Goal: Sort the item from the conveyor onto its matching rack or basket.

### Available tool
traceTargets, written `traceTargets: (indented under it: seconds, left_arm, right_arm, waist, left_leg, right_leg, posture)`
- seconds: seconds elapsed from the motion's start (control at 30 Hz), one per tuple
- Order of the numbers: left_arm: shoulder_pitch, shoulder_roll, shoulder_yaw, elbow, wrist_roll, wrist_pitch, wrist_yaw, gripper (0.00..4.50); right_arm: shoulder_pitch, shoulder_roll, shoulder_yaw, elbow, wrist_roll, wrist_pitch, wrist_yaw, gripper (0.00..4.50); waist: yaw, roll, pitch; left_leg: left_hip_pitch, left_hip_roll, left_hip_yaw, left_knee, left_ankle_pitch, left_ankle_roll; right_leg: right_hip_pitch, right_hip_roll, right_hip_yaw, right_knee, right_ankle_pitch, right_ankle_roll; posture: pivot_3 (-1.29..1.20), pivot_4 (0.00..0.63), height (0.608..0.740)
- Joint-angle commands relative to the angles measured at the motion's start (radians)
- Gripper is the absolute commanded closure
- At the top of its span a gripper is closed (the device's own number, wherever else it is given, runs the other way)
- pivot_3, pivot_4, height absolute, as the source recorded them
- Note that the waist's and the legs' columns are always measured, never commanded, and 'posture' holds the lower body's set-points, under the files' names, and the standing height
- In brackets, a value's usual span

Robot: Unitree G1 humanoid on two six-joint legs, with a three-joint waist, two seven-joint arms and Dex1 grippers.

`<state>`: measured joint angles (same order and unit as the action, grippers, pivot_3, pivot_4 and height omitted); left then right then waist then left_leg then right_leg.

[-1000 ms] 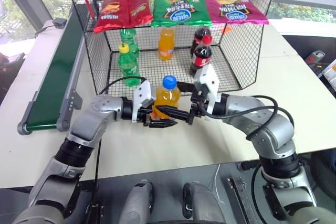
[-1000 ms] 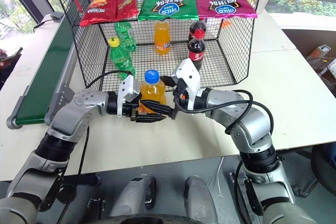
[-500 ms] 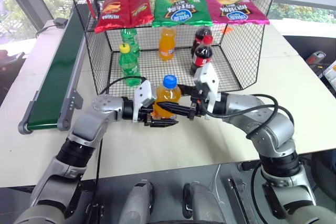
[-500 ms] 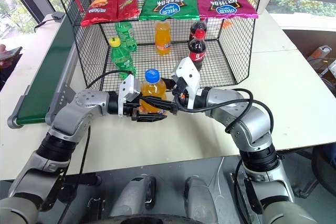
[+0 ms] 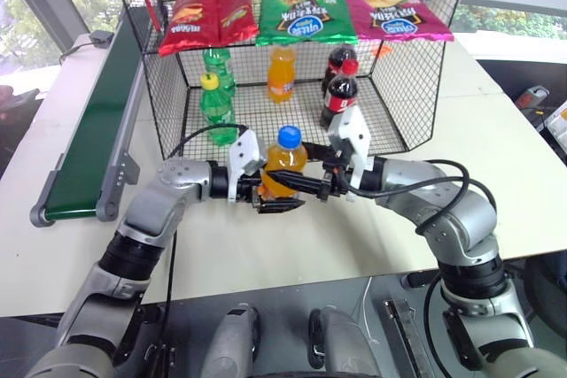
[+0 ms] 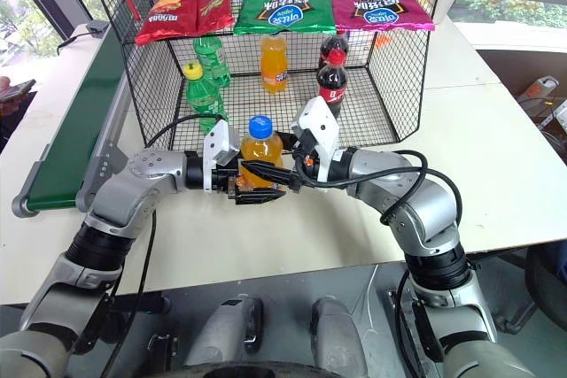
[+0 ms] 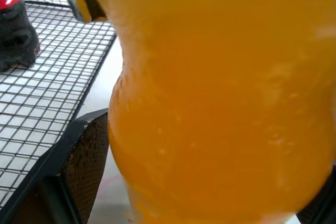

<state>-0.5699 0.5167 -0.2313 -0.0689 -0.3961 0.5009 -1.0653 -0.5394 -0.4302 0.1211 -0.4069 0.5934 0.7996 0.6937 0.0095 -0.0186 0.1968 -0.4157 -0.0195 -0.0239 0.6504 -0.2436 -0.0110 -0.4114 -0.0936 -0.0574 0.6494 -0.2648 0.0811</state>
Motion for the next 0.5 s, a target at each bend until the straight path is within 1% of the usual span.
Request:
traceTargets:
  seconds: [0.03, 0.3, 0.4, 0.5]
  left_arm:
    - [-0.019, 0.023, 0.022, -0.053, -0.022, 0.018, -0.027, 0.0]
    - [0.017, 0.137, 0.045, -0.127, -0.044, 0.08, -0.085, 0.0]
    - [0.036, 0.187, 0.084, -0.147, -0.061, 0.101, -0.087, 0.0]
    - [0.079, 0.227, 0.16, -0.16, -0.078, 0.117, -0.056, 0.0]
  right_arm:
    - [-0.013, 0.008, -0.021, -0.025, 0.018, -0.017, 0.0, 1.99]
    - [-0.016, 0.001, -0.023, -0.014, 0.009, -0.023, 0.002, 1.99]
    - [-0.016, -0.002, -0.021, -0.014, 0.004, -0.023, 0.0, 1.99]
    - [-0.017, -0.005, -0.022, -0.008, -0.012, -0.032, -0.011, 1.99]
  waist:
    - [0.0, 0.0, 0.0]
    - [-0.003, 0.0, 0.0]
    - [-0.003, 0.0, 0.0]
    - [-0.005, 0.0, 0.0]
  left_leg:
    - [0.0, 0.0, 0.0, 0.0, 0.0, 0.0]
    - [0.0, 0.0, 0.0, 0.0, 0.0, 0.0]
    - [0.0, 0.0, 0.0, 0.0, 0.0, 0.0]
    - [0.0, 0.0, 0.0, 0.0, 0.0, 0.0]
  right_leg:
    - [0.0, 0.0, 0.0, 0.0, 0.0, 0.0]
    - [0.0, 0.0, 0.0, 0.0, 0.0, 0.0]
    - [0.0, 0.0, 0.0, 0.0, 0.0, 0.0]
    - [0.0, 0.0, 0.0, 0.0, 0.0, 0.0]
  posture:
    - [0.0, 0.15, 0.739]
    - [0.0, 0.15, 0.739]
    - [0.0, 0.15, 0.739]
    - [0.0, 0.15, 0.739]
